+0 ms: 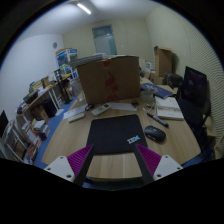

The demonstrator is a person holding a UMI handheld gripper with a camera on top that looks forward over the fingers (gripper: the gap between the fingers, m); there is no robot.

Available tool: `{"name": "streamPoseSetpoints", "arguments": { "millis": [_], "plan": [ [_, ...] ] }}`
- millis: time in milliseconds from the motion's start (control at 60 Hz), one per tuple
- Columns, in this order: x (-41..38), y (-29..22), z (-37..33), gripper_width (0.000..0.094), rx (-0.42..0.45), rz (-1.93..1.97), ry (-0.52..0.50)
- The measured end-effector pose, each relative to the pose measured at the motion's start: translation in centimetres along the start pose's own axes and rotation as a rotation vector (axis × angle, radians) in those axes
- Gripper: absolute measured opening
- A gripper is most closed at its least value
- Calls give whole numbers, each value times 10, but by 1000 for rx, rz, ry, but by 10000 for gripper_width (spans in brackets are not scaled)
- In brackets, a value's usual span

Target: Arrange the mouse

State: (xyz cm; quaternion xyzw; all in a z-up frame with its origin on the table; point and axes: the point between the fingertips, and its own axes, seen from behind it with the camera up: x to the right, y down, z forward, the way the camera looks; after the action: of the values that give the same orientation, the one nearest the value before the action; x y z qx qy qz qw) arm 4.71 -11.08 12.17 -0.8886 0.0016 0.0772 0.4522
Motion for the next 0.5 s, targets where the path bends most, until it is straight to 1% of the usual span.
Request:
{"name": "streamPoseSetpoints", "arguments": {
  "millis": [133, 283, 383, 450, 500],
  "plan": [
    [23, 1, 2, 835, -1, -3, 25],
    [92, 5, 19, 837, -1, -17, 93],
    [148, 8, 43, 834, 1, -49, 137],
    [172, 10, 61, 833, -2, -84, 136],
    [185, 16, 75, 834, -22, -114, 127]
  ]
}}
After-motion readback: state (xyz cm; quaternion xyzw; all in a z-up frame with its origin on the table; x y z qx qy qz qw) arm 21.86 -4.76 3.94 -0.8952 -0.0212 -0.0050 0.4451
